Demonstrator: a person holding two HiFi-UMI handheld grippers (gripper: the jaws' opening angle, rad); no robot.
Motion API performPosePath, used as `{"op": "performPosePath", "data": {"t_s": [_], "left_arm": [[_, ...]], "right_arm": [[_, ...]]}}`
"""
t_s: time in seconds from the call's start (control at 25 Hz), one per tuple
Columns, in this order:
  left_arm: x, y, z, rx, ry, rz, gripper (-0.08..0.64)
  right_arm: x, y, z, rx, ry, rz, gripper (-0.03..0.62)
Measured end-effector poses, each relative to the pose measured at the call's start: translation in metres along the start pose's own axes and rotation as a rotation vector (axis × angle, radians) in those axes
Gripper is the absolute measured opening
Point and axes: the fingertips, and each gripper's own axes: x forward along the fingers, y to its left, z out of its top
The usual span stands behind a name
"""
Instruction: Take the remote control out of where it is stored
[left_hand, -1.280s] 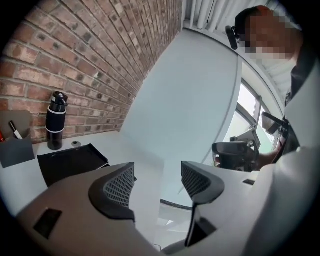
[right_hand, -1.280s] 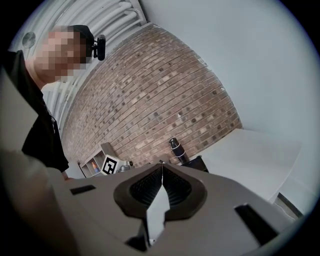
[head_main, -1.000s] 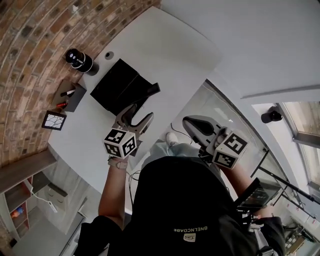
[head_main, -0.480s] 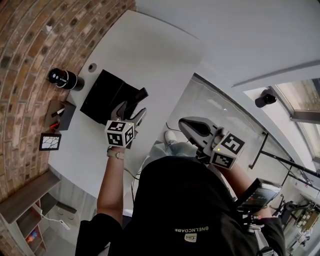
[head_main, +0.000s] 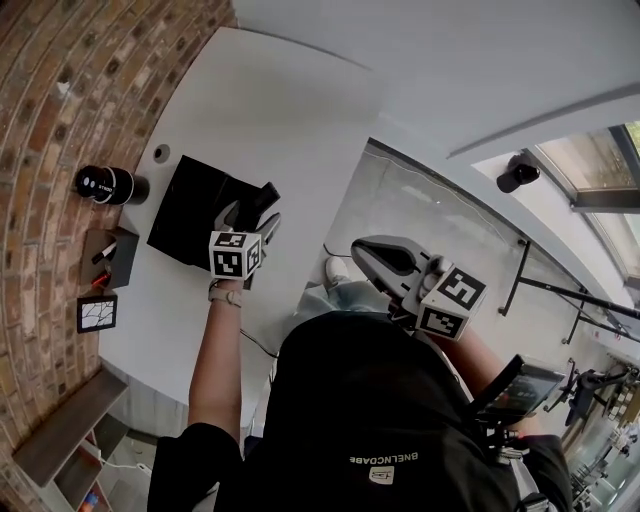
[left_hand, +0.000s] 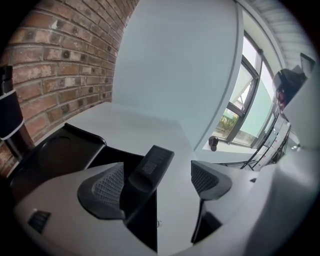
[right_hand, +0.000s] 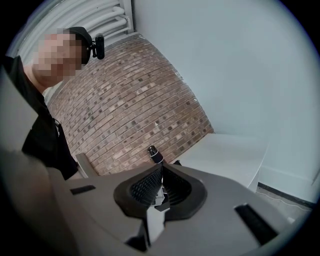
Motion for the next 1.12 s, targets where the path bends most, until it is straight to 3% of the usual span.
{"op": "performPosePath", "data": {"t_s": [0.32,0.48,0.8,1.12], "left_arm": [[0.026,0.007,-0.005,0.004,0.062,-0.022,0.400],[0.037,0.010,-0.015,0.041,0.115,-0.005,0.400],[0.046,0.015,-0.010,0.065,0.128,0.001,0.399],[0.053,0.016,-0.011,0.183,0.156,0.032,0.397]], "right_arm": [[-0.006,-0.007,0.001,0.019,-0.021,-0.047,0.006],[-0.009,-0.011,0.003,0.027,-0.033,-0.067,0.006],[-0.012,-0.013,0.003,0.047,-0.050,-0.087,0.006],[-0.013,-0.015,0.003,0.054,-0.057,-0.102,0.006]]}}
